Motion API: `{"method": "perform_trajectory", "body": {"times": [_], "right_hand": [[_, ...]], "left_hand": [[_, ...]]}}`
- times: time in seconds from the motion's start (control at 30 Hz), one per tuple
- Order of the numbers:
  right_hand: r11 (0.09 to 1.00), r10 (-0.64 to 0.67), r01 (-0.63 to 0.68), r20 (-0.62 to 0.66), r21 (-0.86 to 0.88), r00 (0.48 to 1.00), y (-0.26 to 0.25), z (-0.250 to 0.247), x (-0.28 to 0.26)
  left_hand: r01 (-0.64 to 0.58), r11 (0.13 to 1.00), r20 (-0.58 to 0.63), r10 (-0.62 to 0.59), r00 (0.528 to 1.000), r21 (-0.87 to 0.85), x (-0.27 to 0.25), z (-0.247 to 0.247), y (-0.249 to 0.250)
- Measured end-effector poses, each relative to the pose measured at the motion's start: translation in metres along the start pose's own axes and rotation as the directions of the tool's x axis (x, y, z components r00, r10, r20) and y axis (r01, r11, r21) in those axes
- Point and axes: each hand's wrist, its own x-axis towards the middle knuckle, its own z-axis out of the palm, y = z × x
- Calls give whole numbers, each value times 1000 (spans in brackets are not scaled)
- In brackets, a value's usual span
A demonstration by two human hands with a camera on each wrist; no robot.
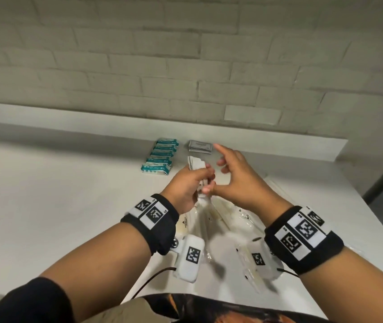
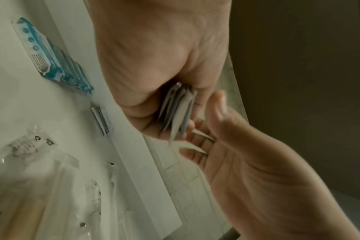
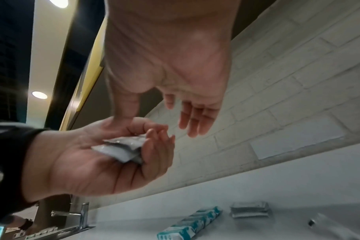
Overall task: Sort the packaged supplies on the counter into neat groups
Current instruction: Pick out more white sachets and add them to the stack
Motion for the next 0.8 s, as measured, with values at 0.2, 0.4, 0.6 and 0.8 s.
{"method": "perform_trajectory", "body": {"times": [0.2,0.4,0.6,0.8], "right_hand": [[908,-184,285,318,-308,930,-6,4,3],[872,-229,336,309,-356,923,-5,10,7],[831,-291,400,311,-387,905,-6,23,15],[958,-162,215,259,-192,952,-5,29,30]], "left_hand": [[130,977,128,-153,980,171,-4,4,-1],[240,960,77,-253,964,144,-5,-2,1],[265,961,78,-272,959,83,1,-14,3],[156,988,-48,-157,986,-15,14,-18,6]]}}
